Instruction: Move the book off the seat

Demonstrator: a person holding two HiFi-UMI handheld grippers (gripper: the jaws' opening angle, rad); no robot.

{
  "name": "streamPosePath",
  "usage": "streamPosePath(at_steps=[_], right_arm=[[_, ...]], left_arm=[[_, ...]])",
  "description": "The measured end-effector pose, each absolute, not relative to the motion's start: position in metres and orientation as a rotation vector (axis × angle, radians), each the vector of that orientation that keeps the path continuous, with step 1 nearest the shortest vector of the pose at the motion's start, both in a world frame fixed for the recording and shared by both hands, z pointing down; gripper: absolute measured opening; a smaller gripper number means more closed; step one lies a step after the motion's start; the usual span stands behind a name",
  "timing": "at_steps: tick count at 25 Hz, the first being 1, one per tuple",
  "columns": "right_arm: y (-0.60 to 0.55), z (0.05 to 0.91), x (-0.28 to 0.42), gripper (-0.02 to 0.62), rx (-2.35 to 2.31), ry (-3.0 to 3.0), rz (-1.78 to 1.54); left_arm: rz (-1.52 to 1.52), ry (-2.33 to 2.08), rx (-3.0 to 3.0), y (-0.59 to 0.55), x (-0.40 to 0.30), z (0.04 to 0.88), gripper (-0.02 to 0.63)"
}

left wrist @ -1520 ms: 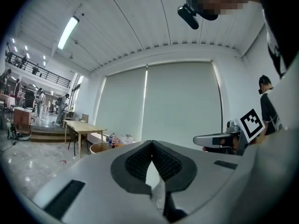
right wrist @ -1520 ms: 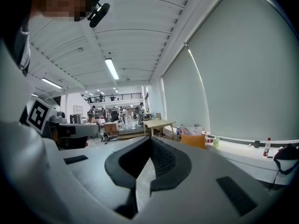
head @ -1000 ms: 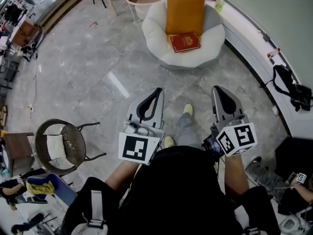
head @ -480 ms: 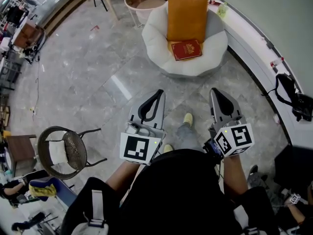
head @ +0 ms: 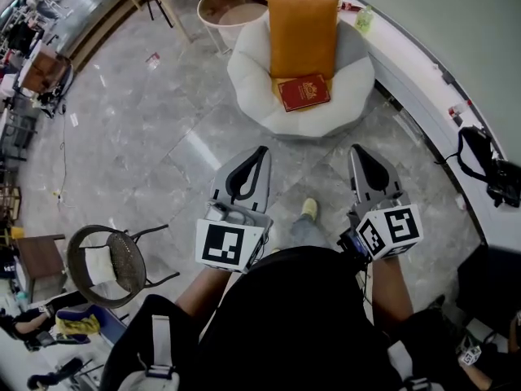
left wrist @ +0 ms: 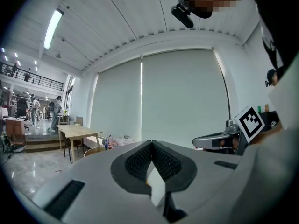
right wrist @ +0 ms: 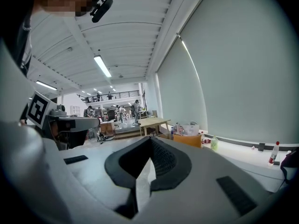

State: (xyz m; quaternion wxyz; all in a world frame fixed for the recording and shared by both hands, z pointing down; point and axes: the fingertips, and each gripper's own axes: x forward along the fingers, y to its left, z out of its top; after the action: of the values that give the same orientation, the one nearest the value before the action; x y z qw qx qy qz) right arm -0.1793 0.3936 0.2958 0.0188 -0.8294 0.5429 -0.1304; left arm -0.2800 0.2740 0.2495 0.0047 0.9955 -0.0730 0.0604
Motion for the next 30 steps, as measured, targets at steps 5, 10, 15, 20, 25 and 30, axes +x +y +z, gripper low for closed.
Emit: streamPosePath(at_steps=[5, 10, 15, 20, 25, 30], right_arm=[[0.39, 0.297, -0.15, 0.009, -2.553, 1.68, -0.403], [0.385, 0.297, -0.127, 0.009, -2.526, 1.666, -0.419], [0.383, 0.3, -0.112, 0.009, -2.511, 1.715, -0.397], [0.387, 0.3, -0.099, 0.011, -2.525, 1.72, -0.386], [0.396, 0.304, -0.09, 0.011, -2.516, 1.696, -0.401], [0.395, 0.305, -0.086, 0.009, -2.503, 1.697, -0.396]], left_arm=[[0.193, -0.235, 3.115, 0.272, -0.252, 0.249, 0.011], [0.204, -0.258, 3.113, 0.27, -0.229, 0.25, 0.011], [0.248, -0.291, 3.118, 0.27, -0.217, 0.254, 0.011], [0.206, -0.284, 3.1, 0.273, -0.205, 0.251, 0.011], [0.205, -0.287, 3.098, 0.277, -0.198, 0.249, 0.011], [0.21, -0.298, 3.107, 0.278, -0.197, 0.249, 0.011]])
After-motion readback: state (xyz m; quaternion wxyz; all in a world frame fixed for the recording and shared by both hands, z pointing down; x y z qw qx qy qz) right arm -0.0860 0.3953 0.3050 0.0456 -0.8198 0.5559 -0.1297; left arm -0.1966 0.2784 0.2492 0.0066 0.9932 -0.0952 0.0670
